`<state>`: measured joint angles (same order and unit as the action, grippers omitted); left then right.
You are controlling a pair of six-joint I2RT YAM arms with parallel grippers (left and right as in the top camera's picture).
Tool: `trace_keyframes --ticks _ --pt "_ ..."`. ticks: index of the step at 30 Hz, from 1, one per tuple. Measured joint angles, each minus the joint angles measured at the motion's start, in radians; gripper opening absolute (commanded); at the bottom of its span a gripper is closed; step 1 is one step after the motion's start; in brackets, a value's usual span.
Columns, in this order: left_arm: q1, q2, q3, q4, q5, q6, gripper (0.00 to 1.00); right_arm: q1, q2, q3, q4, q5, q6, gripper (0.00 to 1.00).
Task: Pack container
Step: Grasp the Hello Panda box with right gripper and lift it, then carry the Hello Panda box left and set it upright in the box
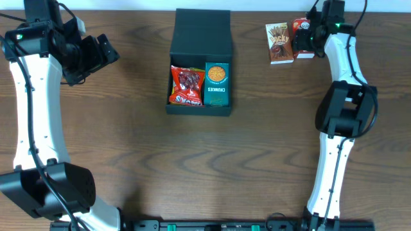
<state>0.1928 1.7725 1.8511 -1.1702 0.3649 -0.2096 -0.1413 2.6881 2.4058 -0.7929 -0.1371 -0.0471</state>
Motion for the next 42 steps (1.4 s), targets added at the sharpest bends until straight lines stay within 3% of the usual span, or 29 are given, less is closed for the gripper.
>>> trace_keyframes --ticks 9,22,28,35,42 --pt "0.000 0.000 0.000 -0.007 -0.014 0.000 0.95 0.025 -0.010 0.007 -0.082 0.003 0.004 0.53" --pt "0.000 0.000 0.000 -0.008 -0.018 0.001 0.96 0.099 -0.057 -0.014 -0.156 -0.006 0.011 0.47" --pt "0.000 0.000 0.000 -0.008 -0.025 0.005 0.95 0.120 -0.194 -0.024 -0.200 -0.011 0.011 0.43" --pt "0.000 0.000 0.000 -0.008 -0.025 0.005 0.95 0.177 -0.435 -0.018 -0.362 -0.013 0.038 0.39" --pt "0.000 0.000 0.000 -0.014 -0.026 0.014 0.95 0.352 -0.440 -0.019 -0.563 -0.026 0.184 0.42"
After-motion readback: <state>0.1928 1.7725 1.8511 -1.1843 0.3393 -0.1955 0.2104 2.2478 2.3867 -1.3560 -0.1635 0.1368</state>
